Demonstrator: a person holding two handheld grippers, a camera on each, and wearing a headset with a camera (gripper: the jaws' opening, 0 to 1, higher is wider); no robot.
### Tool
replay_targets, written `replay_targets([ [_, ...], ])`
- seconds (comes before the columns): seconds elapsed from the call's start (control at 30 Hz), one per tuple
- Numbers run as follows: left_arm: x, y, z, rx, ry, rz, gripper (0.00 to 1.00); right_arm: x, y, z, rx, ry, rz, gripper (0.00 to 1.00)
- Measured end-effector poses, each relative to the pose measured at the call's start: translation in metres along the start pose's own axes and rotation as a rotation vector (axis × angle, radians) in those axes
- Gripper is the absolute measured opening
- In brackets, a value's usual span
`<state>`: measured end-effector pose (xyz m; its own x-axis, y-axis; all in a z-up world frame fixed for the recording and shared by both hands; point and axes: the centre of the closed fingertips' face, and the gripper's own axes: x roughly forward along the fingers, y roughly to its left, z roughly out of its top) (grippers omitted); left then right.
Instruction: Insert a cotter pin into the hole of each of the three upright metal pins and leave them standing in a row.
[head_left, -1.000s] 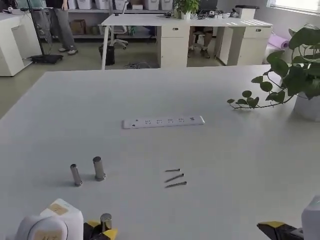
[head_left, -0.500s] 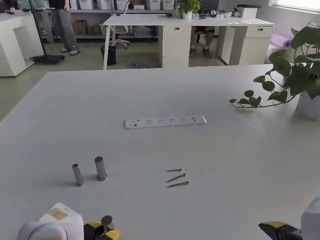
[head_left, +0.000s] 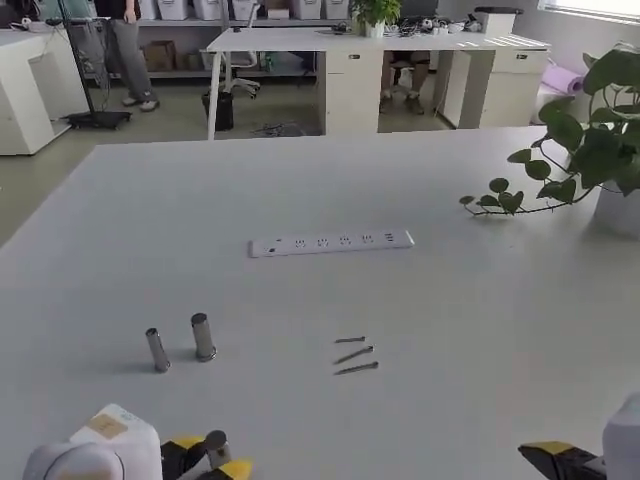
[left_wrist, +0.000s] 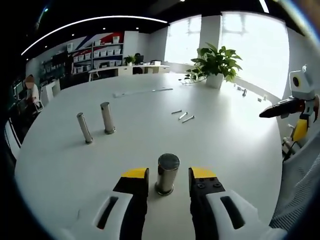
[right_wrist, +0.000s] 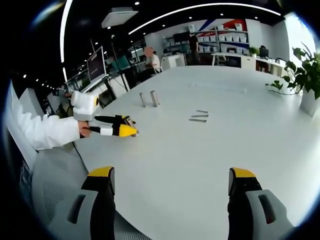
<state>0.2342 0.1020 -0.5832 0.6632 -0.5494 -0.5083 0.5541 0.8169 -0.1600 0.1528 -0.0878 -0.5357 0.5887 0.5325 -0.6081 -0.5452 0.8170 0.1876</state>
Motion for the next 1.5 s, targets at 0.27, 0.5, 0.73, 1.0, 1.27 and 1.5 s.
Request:
replay_targets([
  [0.27,-0.014,0.002,0.003,0.018,0.019,-0.024,0.49,0.0,0.0,-0.001,0.004,0.001,0.0,0.92],
  [0.5,-0.034,-0.003,0.013,0.049,-0.002,-0.055,0.63,-0.001,-0.003,-0.003,0.011,0.004,-0.005,0.92],
  [0.73,-0.051,-0.007,0.011,-0.005,-0.01,-0.091,0.76,-0.001,-0.005,-0.003,0.012,0.004,-0.006,0.92],
  [1.0,-0.067,-0.014,0.002,-0.005,0.023,-0.12,0.89,0.0,-0.004,-0.002,0.005,0.012,-0.003,0.92],
  [1.27,-0.079,-0.017,0.001,-0.04,0.02,-0.135,0.99,0.004,0.0,0.002,-0.013,0.017,0.01,0.92],
  [1.5,-0.086,-0.022,-0.004,-0.065,0.033,-0.138,0.99,0.008,0.004,0.003,-0.032,0.034,0.028,0.91],
])
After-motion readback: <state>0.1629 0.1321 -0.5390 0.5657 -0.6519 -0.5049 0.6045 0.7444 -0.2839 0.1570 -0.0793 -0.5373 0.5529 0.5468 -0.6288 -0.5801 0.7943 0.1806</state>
